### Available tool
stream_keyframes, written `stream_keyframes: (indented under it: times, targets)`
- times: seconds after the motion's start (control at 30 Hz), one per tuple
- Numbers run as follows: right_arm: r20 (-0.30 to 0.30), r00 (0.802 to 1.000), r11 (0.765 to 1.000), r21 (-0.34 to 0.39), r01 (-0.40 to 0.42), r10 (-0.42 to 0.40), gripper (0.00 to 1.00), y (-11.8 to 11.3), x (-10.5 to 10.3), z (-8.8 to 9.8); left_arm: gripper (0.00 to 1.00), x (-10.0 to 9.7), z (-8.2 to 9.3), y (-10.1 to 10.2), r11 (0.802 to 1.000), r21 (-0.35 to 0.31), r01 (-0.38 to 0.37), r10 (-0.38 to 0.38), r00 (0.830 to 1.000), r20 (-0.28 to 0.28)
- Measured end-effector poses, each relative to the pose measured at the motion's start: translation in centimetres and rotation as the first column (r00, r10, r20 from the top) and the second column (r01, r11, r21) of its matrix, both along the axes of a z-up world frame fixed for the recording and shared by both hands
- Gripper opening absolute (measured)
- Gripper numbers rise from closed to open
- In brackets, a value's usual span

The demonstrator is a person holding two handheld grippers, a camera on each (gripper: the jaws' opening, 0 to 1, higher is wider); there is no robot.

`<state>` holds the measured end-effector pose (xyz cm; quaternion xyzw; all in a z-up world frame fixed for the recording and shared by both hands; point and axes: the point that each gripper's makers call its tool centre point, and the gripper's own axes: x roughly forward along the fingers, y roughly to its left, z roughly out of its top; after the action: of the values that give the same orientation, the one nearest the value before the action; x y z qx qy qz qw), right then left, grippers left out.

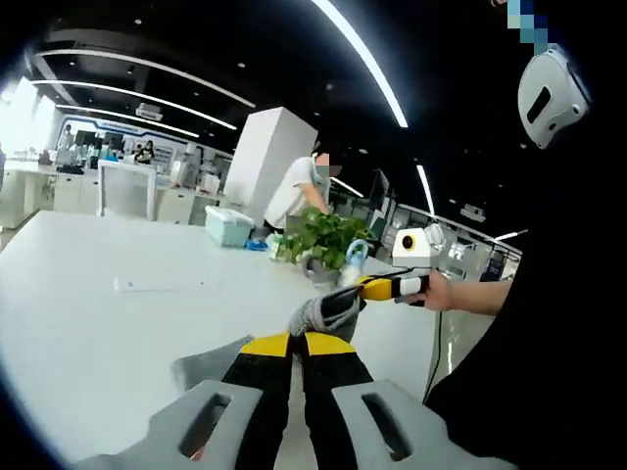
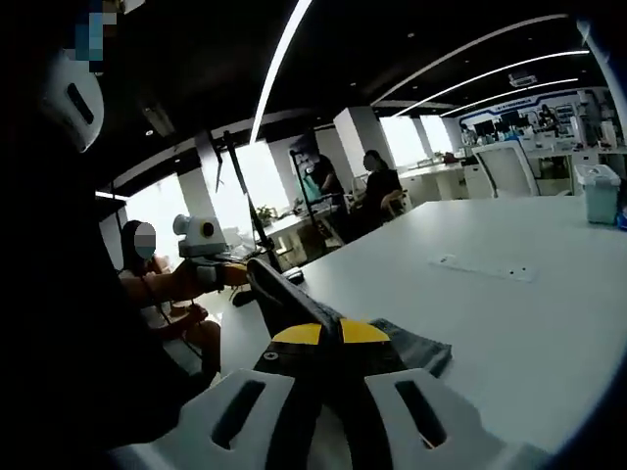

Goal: Fold the towel on the table until its edges align and the towel forms a compact rectangular stack.

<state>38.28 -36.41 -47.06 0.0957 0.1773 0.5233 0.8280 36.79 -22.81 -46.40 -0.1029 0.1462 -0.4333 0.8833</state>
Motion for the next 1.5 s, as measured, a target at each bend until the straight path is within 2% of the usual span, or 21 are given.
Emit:
stream_keyframes:
  times: [0.23, 0.4, 1.0, 1.5]
  targets:
    - [-0.034, 0.999, 1.0, 0.005, 0.0, 0.0, 0.01, 0.2, 0.9, -0.7, 0.03, 0.6, -0.7, 0.2, 1.0, -0.013, -0.012, 0.012, 1.0, -0.027]
    - [-0.071, 0.997, 1.0, 0.009, 0.0, 0.001, 0.01, 0.2, 1.6, -1.6, 0.03, 1.2, -1.3, 0.2, 1.0, 0.002, -0.014, 0.015, 0.999, -0.036]
    - [-0.127, 0.992, 1.0, 0.022, -0.003, 0.005, 0.01, 0.3, 3.2, -3.2, 0.03, 2.6, -2.5, 0.2, 0.999, -0.032, -0.026, 0.023, 0.996, -0.09]
    - [-0.176, 0.984, 1.0, 0.009, -0.012, 0.013, 0.01, 0.4, 4.2, -5.1, 0.03, 3.3, -4.0, 0.3, 1.0, -0.005, -0.015, 0.014, 0.992, -0.128]
